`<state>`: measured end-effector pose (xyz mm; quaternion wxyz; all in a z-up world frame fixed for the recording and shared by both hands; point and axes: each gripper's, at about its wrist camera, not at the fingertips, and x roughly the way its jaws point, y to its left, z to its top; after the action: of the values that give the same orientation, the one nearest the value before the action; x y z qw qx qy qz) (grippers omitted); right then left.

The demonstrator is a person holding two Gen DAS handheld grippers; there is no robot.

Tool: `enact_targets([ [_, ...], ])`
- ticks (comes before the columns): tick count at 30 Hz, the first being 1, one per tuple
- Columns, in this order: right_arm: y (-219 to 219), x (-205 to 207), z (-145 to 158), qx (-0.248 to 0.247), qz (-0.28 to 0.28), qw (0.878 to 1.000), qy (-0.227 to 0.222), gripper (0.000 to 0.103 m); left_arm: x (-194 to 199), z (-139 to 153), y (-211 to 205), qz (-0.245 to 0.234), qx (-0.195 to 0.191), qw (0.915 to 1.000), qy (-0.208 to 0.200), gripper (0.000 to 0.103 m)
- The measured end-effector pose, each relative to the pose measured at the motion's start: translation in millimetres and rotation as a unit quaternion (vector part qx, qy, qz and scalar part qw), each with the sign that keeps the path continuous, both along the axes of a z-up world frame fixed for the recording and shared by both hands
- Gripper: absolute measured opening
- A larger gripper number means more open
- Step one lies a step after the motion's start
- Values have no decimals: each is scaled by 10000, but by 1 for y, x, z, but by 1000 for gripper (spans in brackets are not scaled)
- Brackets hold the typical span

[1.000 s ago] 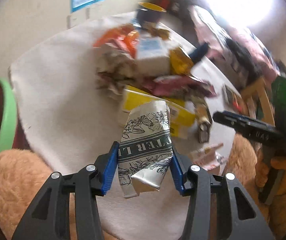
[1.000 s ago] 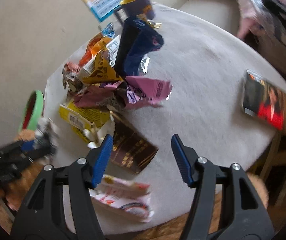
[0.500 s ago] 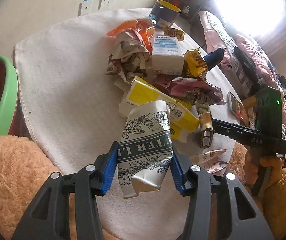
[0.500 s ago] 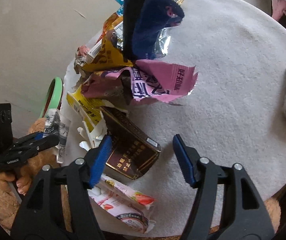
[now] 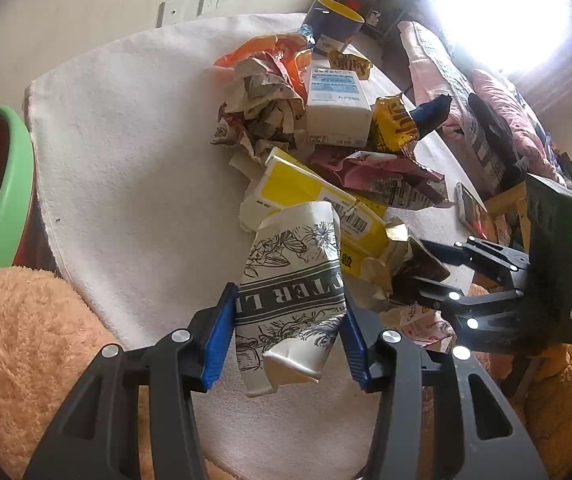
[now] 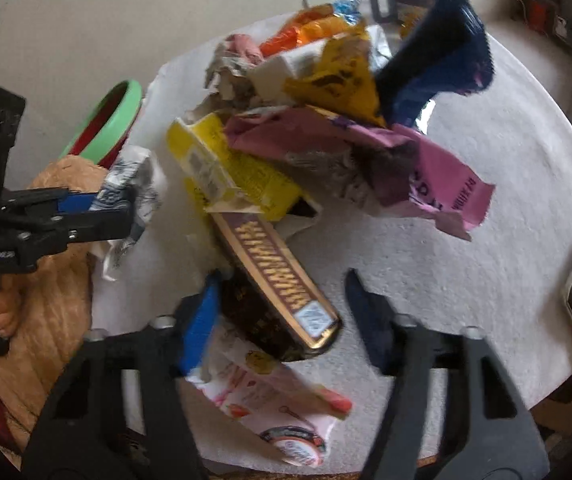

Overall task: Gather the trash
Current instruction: 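Grasp the brown chocolate bar box with the right gripper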

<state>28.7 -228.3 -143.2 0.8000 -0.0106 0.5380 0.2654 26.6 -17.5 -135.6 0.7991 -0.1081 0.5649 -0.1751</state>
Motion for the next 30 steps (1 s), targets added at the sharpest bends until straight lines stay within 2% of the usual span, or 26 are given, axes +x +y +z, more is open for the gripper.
enact_targets([
  [4,-1,-7,15,110,-140,9996,-239,28,-1,-2,2,38,-14,10000,20,46],
  [8,-5,-11,31,268,-493,9975,-432,23,-2,0,2,48,-12,10000,-27,46],
  [15,1,-22,56,610,-974,9915,-617,22,-4,7,6,152,-6,9998,-149,46],
  [23,4,-23,74,761,-1387,9851,-678,22,-7,19,14,328,-76,9988,-354,46],
  [30,7,-23,72,769,-1495,9844,-513,22,-9,24,23,497,-176,9978,-404,46],
])
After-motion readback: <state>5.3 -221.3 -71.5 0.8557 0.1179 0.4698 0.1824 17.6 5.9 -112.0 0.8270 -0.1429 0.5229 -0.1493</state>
